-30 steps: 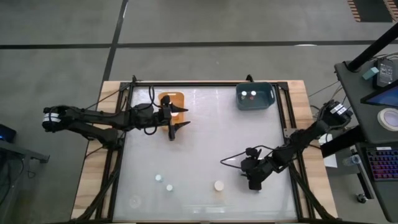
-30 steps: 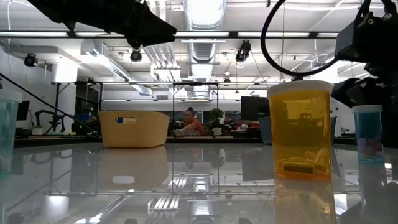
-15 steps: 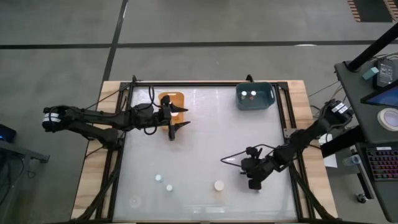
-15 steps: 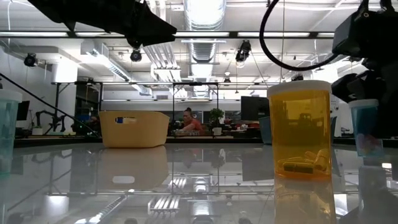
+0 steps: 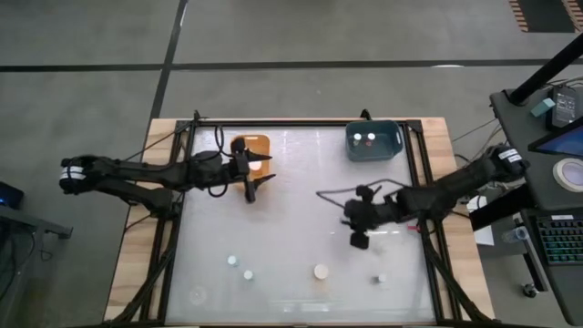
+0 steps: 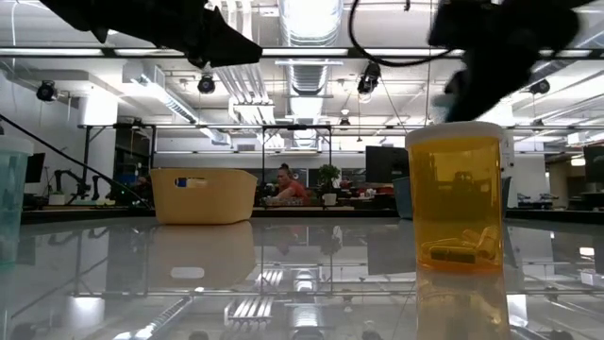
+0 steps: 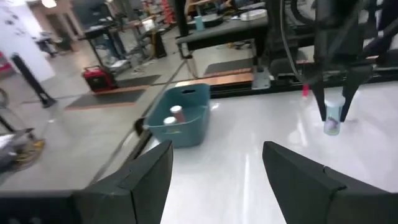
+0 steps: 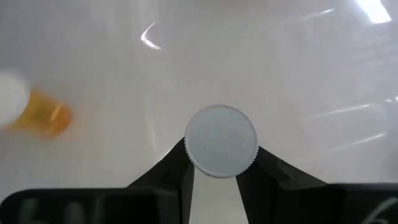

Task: Pick and place medicine bottles into bin by pill shape (circle, oval)
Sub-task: Put the orange bottle pill into the yellow bin

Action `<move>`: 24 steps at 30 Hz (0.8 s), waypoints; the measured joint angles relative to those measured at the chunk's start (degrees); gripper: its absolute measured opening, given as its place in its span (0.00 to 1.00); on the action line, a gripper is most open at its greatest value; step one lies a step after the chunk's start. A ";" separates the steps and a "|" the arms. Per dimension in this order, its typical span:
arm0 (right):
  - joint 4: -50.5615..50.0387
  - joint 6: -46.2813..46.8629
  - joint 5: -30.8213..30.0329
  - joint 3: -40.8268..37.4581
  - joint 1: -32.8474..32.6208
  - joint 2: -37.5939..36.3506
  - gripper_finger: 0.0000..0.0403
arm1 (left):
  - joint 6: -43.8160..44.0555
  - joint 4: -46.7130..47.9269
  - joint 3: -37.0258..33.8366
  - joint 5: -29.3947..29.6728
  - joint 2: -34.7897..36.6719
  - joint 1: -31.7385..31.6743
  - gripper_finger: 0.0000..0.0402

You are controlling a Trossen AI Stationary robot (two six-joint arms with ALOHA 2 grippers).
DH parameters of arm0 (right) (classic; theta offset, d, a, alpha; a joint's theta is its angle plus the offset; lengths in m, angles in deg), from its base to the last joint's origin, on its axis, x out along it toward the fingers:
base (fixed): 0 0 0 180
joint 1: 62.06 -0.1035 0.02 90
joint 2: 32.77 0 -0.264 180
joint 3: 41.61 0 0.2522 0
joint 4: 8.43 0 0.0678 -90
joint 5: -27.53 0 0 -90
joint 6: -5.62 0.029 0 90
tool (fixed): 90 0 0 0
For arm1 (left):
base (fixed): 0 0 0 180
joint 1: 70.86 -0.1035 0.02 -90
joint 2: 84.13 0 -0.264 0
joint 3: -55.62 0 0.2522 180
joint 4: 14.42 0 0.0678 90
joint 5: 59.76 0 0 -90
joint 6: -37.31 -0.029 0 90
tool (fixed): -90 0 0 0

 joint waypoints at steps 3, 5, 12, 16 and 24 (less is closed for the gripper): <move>-1.32 -4.43 0.00 3.76 4.73 0.85 0.23 | -2.08 0.23 0.00 2.08 1.16 -0.01 0.58; -1.42 -7.76 0.00 6.40 7.65 1.76 0.23 | -3.53 0.18 0.00 2.92 1.97 -0.01 0.58; -1.45 -18.37 1.70 17.69 17.01 7.22 0.23 | -5.32 0.82 -1.49 3.40 5.30 -0.01 0.58; -1.40 -23.10 5.39 25.14 21.65 12.31 0.23 | -6.65 0.21 -4.43 5.94 8.27 0.01 0.58; -1.43 -31.48 9.11 39.40 29.06 24.45 0.23 | -6.68 0.12 -7.67 9.53 15.70 -0.01 0.58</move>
